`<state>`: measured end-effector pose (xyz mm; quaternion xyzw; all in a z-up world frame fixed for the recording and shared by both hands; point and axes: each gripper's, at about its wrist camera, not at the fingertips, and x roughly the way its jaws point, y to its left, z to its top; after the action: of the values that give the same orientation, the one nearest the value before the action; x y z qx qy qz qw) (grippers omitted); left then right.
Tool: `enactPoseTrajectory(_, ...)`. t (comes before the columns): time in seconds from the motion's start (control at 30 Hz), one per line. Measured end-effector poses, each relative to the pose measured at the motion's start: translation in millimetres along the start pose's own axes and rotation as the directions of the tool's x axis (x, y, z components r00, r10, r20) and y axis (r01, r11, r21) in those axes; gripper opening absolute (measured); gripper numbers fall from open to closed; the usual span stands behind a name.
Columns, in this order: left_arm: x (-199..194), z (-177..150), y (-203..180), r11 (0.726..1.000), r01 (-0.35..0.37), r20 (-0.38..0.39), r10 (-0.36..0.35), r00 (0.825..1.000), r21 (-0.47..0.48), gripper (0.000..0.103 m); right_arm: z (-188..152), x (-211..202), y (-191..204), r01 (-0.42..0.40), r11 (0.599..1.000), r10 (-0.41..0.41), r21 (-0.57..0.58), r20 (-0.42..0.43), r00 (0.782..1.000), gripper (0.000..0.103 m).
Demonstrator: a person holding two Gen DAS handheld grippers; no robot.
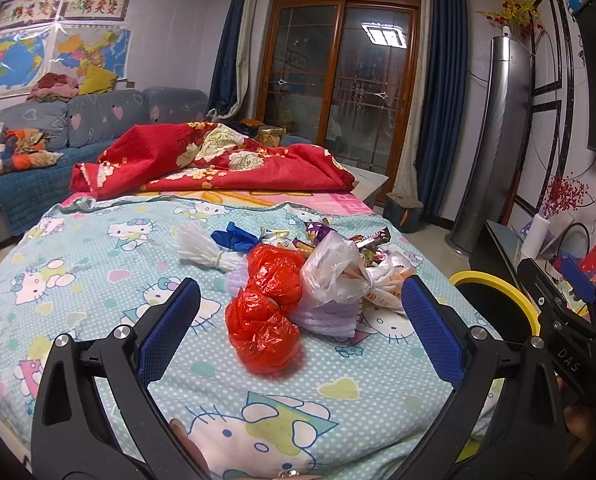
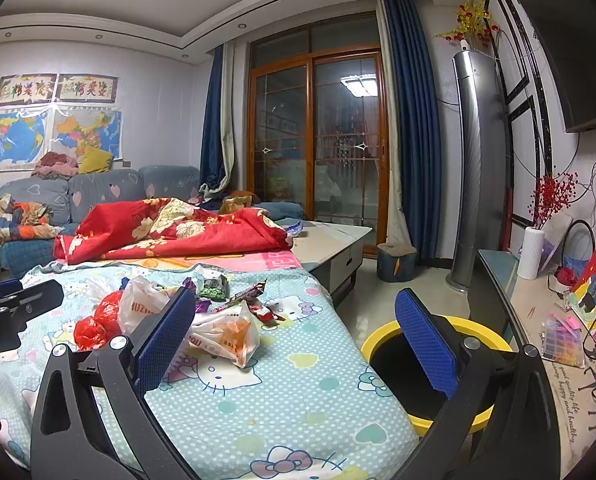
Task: Collect trash
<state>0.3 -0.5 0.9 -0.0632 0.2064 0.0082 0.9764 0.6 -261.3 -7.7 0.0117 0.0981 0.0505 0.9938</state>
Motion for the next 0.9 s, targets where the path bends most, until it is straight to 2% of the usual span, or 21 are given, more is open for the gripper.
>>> enactPoseTrajectory(0.9, 2.7, -1.5, 2.2, 1.000, 0.008, -0.013, -0.008, 1.000, -0.013, 0.093, -5.1, 3.7, 3.3, -0.011, 1.000, 0.012, 0.001, -0.014, 1.000, 0.097)
